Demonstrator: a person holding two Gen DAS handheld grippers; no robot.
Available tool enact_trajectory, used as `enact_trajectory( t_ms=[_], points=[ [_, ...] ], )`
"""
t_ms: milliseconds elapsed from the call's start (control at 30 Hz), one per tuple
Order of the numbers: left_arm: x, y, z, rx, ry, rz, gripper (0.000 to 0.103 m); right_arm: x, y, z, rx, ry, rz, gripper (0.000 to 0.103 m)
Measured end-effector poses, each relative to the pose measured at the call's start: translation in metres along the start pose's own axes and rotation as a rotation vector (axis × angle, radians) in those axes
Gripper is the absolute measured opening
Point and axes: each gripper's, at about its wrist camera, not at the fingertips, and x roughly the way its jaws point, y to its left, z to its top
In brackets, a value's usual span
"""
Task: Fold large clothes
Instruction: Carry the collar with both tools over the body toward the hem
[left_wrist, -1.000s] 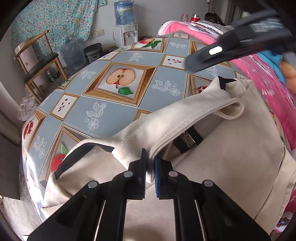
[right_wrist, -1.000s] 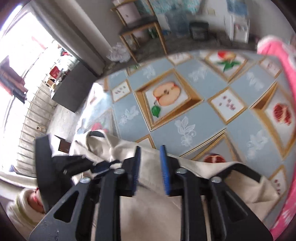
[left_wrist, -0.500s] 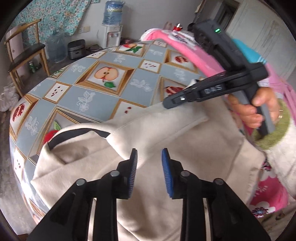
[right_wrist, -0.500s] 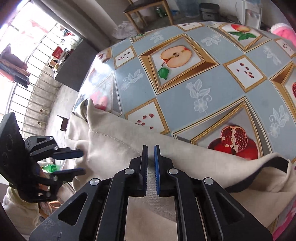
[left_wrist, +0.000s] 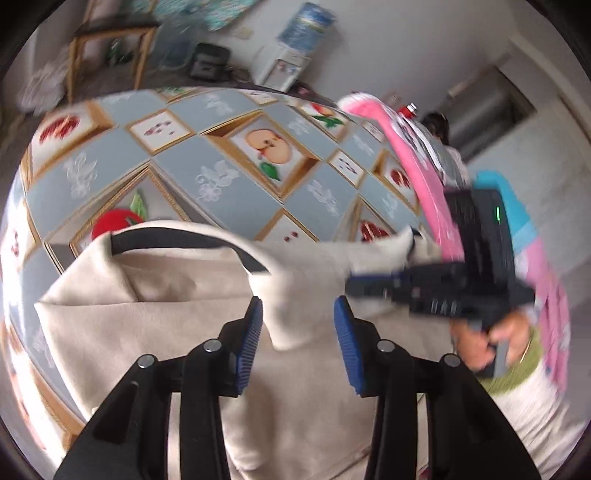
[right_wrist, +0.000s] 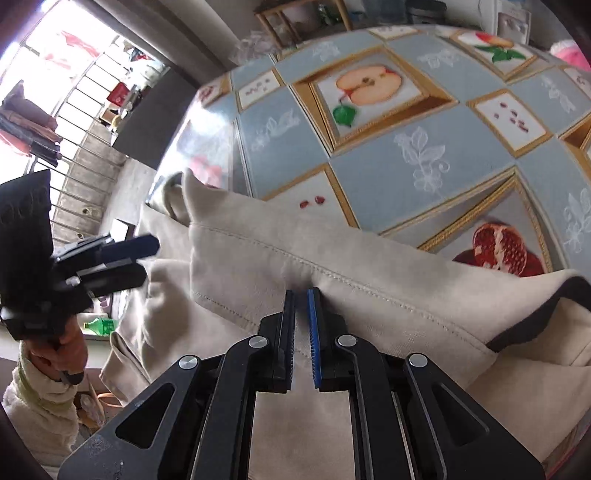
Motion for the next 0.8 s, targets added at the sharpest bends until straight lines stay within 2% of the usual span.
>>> enact_trajectory(
  t_ms=[133,200,233,300,400,500,567,667,800],
  points=[
    [0.019,0.016,0.011,-0.125,0.042,-0.017,0.052,-0.013,0.000,-0.002,0.026,-0.032,0.025,0.007],
    [0.031,0.018,0.014,-0.150,0.075,-0.007,0.054,-0.024,-0.004,-0.005,0.054,-0.059,0.048,0.012],
    [0.037,0.018,0.015,-0.155,0.093,0.002,0.054,-0.030,-0.008,-0.008,0.066,-0.075,0.049,0.015],
    [0.046,0.017,0.016,-0.155,0.116,0.009,0.054,-0.048,-0.014,-0.016,0.088,-0.126,0.016,0.042],
    [0.052,0.016,0.016,-0.154,0.127,0.022,0.054,-0.076,-0.031,-0.033,0.142,-0.189,0.005,0.047],
    [0.052,0.020,0.018,-0.171,0.135,0.009,0.054,-0.098,-0.061,-0.052,0.263,-0.221,0.012,0.052],
    [0.051,0.023,0.018,-0.188,0.142,-0.003,0.054,-0.100,-0.081,-0.063,0.348,-0.207,0.042,0.055],
    [0.049,0.024,0.017,-0.201,0.148,-0.009,0.054,-0.086,-0.101,-0.072,0.439,-0.140,0.118,0.055],
    [0.052,0.019,0.013,-0.211,0.173,-0.063,0.054,-0.068,-0.105,-0.075,0.469,-0.089,0.199,0.055]
  ],
)
